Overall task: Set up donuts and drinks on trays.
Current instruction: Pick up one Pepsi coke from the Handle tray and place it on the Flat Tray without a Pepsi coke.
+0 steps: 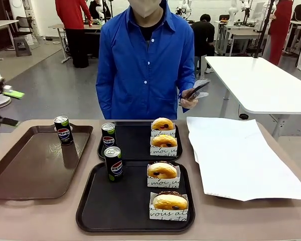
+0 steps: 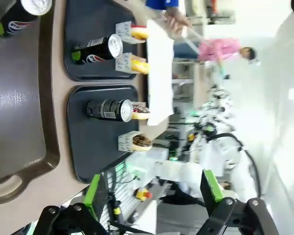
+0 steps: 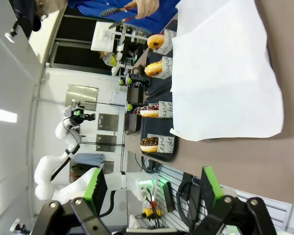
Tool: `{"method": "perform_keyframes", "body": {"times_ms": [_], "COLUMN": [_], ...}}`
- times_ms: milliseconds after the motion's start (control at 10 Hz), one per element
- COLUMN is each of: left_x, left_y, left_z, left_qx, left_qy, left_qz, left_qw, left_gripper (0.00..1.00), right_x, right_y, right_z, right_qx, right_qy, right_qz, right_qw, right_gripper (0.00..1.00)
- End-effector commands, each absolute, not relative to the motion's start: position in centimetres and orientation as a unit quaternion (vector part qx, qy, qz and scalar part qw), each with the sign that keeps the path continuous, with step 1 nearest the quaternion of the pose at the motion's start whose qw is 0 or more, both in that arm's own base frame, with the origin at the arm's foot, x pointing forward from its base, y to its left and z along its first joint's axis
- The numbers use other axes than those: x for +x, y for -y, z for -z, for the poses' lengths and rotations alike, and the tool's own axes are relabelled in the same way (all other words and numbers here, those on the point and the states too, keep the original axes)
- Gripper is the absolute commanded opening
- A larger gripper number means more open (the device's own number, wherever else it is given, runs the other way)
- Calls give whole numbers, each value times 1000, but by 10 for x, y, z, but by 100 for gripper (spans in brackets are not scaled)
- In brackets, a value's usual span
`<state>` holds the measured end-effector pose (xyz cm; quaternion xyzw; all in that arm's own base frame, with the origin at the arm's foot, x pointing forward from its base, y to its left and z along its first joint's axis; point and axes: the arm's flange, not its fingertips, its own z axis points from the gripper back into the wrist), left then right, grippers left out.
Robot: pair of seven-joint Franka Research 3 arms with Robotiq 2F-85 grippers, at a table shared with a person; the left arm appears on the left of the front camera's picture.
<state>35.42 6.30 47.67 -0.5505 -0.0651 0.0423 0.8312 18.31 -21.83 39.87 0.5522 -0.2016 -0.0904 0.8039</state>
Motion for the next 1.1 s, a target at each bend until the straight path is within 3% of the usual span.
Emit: {"method": "perform_keyframes", "body": {"times_ms": [0,400,700,800,1000], "left_x": [366,356,345,348,348], "left_y": [-102,-153,-165,-167,-167], "left_z": [-455,-410,-417,-403,-403], "left_qx": [-595,-610,-588,-599,-599], "left_qy": [58,56,85,53,53], "left_qz": [-66,-135,-140,-152,-152], "left_qw": [799,778,792,785,785], "left_gripper": [100,100,100,100,100], "right_x": [184,184,184,184,184], "right_y": [219,219,219,219,219], "right_z": [-399,-399,-399,-399,-399], "right_qx": [559,559,559,559,559], "right_qy": [211,211,211,211,211], "right_qz": [85,85,85,85,85], "right_qw": [798,798,798,798,798], "right_gripper": [100,100,100,100,100]}}
